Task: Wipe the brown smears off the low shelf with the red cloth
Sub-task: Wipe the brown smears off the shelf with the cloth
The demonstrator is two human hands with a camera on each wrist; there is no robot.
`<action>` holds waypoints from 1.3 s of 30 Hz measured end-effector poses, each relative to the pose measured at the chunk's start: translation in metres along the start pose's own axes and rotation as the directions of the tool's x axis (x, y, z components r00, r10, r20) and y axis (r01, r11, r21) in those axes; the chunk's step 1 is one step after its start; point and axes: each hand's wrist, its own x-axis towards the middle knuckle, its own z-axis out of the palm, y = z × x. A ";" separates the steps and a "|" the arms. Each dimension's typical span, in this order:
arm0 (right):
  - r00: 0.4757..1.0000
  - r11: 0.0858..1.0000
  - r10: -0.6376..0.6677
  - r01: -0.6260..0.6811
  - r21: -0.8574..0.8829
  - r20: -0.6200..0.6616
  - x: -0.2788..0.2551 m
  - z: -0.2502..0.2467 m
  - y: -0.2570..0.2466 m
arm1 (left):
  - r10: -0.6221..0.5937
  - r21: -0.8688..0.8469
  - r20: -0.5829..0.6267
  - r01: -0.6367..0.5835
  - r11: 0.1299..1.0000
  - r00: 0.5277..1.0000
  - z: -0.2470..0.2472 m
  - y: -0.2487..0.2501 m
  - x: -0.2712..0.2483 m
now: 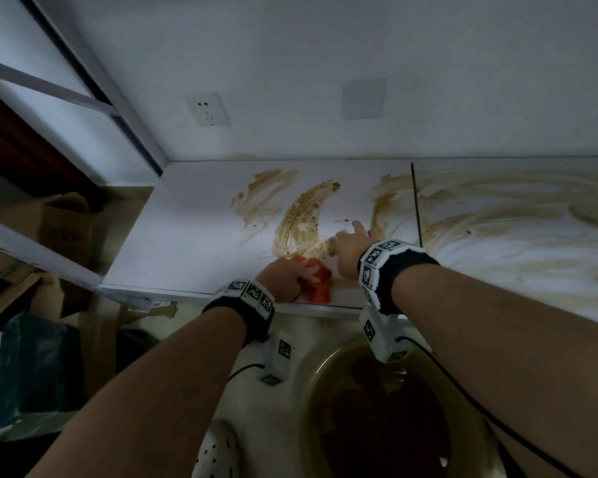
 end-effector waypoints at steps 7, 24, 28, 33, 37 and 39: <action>0.999 1.000 -0.020 0.020 -0.013 -0.050 -0.008 -0.019 0.014 | -0.014 0.028 -0.010 0.014 0.999 1.000 -0.017 0.008 -0.001; 1.000 0.997 0.022 -0.023 -0.073 -0.016 -0.024 -0.020 0.015 | -0.235 -0.119 -0.125 0.221 0.968 0.964 -0.015 -0.029 -0.024; 1.000 1.000 0.007 -0.007 -0.026 -0.026 -0.009 -0.015 0.006 | -0.116 0.000 -0.061 0.116 0.993 0.991 -0.013 -0.024 -0.015; 0.999 1.000 -0.011 0.011 -0.016 -0.031 0.008 -0.009 -0.011 | -0.048 -0.018 -0.018 0.048 0.999 0.999 -0.010 -0.051 -0.020; 1.000 0.999 -0.008 0.007 -0.038 -0.028 0.015 -0.008 -0.016 | -0.145 -0.054 -0.173 0.137 0.989 0.974 -0.006 -0.093 -0.037; 1.000 0.999 -0.003 0.002 -0.055 -0.022 0.018 -0.007 -0.018 | -0.216 -0.162 -0.247 0.179 0.970 0.945 -0.004 -0.115 -0.048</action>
